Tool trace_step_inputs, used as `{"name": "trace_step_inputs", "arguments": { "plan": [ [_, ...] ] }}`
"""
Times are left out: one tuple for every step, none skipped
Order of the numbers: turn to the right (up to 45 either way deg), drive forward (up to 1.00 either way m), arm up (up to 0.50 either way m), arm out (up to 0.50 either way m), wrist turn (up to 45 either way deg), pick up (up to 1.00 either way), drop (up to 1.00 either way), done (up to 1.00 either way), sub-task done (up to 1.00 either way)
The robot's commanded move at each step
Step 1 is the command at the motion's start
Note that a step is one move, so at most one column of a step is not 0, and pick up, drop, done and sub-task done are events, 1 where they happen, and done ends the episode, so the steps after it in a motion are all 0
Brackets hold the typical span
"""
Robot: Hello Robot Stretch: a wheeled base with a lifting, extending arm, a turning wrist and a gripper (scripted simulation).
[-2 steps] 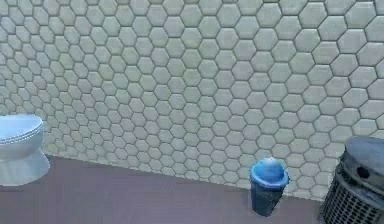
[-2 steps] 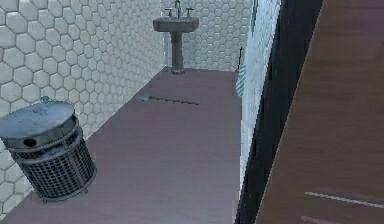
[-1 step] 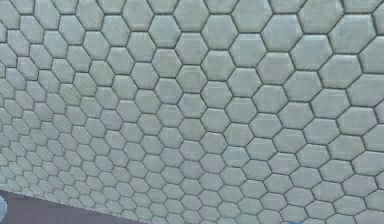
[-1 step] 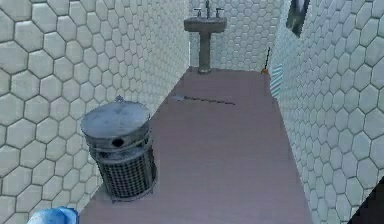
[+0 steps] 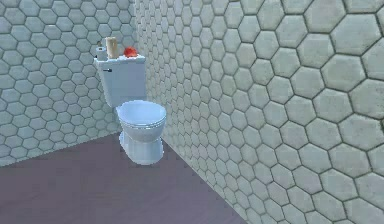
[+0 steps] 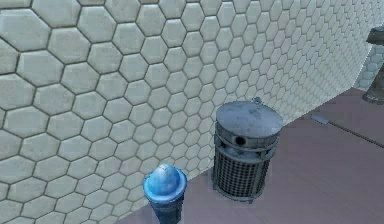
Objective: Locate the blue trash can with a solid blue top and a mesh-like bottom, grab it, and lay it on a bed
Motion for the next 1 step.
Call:
{"name": "trace_step_inputs", "arguments": {
  "plan": [
    [0.0, 0.00, 0.18, 0.00, 0.0, 0.00, 0.00, 0.00, 0.00]
  ]
}}
